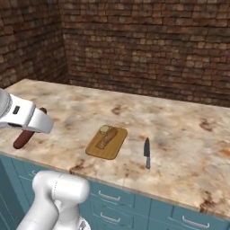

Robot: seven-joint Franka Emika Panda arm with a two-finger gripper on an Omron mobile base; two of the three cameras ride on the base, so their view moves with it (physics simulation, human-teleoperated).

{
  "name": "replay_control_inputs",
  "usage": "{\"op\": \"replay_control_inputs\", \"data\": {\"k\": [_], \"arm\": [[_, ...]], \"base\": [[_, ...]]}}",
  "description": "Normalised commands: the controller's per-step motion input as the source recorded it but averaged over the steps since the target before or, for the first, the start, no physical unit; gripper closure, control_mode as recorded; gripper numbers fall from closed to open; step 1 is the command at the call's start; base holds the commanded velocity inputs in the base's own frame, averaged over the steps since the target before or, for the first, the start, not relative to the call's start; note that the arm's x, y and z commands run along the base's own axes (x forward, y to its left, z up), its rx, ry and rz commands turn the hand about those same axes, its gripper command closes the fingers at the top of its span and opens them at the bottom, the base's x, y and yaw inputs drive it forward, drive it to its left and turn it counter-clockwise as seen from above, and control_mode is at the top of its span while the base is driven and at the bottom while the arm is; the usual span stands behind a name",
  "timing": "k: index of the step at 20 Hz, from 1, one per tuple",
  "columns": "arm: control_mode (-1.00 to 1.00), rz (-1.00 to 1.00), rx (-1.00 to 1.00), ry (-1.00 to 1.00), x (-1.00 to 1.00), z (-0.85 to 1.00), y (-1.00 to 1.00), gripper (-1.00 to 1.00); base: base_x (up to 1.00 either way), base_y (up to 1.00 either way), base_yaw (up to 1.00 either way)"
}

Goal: Retrieve the sausage and cheese from the fridge and place them on the cutting board on the counter.

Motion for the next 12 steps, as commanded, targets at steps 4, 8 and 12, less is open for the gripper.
{"op": "replay_control_inputs", "data": {"k": [4,8,12], "arm": [[1.0,0.0,0.0,0.0,0.0,0.0,0.0,1.0],[1.0,0.0,0.0,0.0,0.0,0.0,0.0,1.0],[1.0,0.0,0.0,0.0,0.0,0.0,0.0,1.0]], "base": [[0.91,-0.07,-0.08],[0.37,0.0,-0.04],[0.35,-0.13,-0.01]]}}
